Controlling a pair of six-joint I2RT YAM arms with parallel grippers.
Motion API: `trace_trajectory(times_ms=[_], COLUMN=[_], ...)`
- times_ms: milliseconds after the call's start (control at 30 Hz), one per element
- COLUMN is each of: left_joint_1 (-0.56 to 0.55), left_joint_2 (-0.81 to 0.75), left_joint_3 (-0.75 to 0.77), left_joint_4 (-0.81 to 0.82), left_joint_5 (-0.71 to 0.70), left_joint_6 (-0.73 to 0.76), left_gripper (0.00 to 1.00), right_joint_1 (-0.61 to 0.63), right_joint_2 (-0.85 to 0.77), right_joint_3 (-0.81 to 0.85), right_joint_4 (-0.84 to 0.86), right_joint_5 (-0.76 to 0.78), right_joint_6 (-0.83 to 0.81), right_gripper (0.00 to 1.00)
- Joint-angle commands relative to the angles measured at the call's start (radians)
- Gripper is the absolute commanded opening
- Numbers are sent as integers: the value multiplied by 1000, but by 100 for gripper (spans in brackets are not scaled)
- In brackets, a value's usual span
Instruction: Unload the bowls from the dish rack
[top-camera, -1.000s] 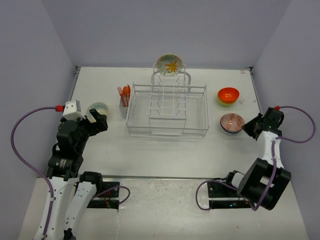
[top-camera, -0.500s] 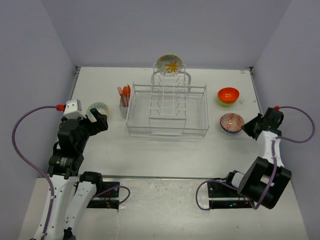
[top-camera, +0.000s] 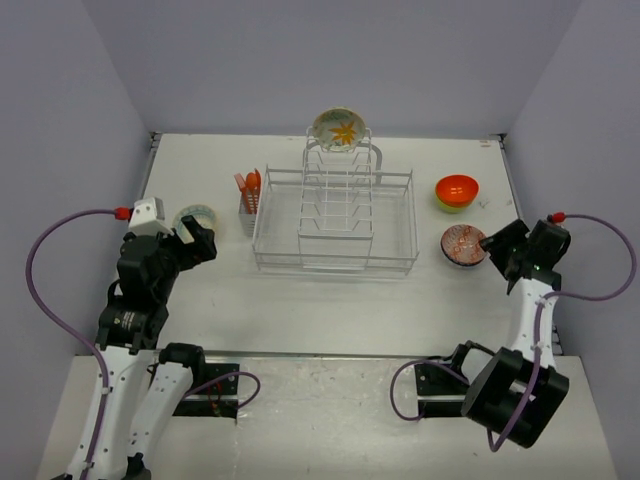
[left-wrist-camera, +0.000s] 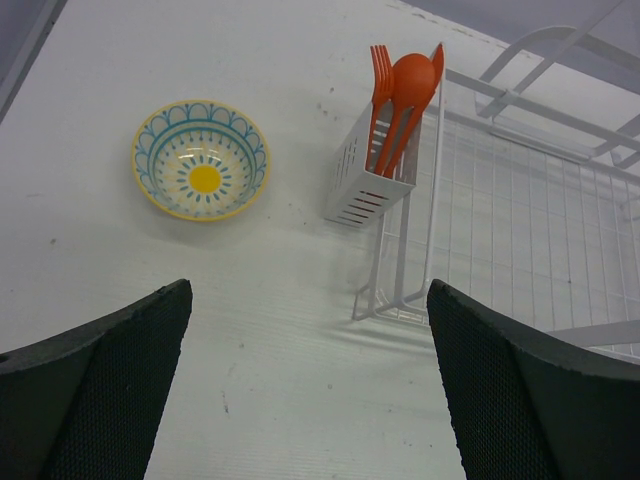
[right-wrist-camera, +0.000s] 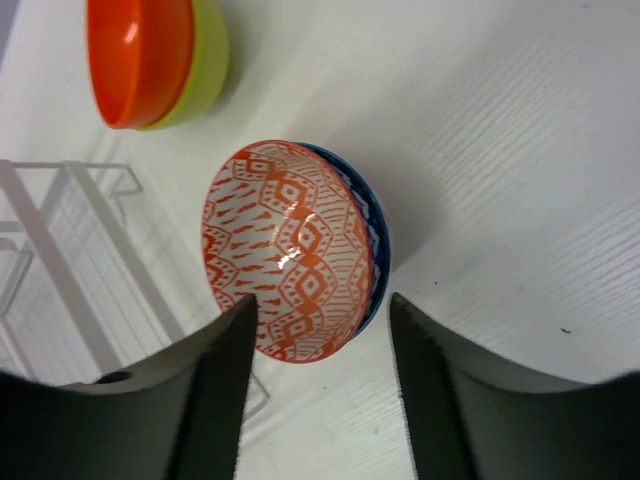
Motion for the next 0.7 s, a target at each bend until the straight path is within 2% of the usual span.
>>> trace_trajectory(times_ms=[0, 133, 167, 433, 600, 667], left_joint_1=[-4, -5, -5, -5, -5, -5], left_joint_2=[6, 37, 43, 123, 172, 178], left_joint_3=[15, 32, 35, 119, 199, 218], left_joint_4=[27, 35, 41, 71, 85, 76], left_joint_5=[3, 12, 19, 130, 188, 171], left_joint_6=[-8, -8, -11, -54, -55, -42], left_gripper=[100, 100, 100, 100, 100, 100], right_joint_1=[1, 11, 27, 254, 385, 489], right_joint_2=[-70, -131, -151, -390, -392, -361], right_joint_3=[45, 41, 36, 79, 102, 150], right_joint_4=[-18, 2, 10, -22, 10, 13], right_joint_5=[-26, -84, -116, -59, -189, -161], right_joint_6=[10, 8, 4, -64, -134, -170], right_gripper=[62, 84, 99, 99, 99, 99])
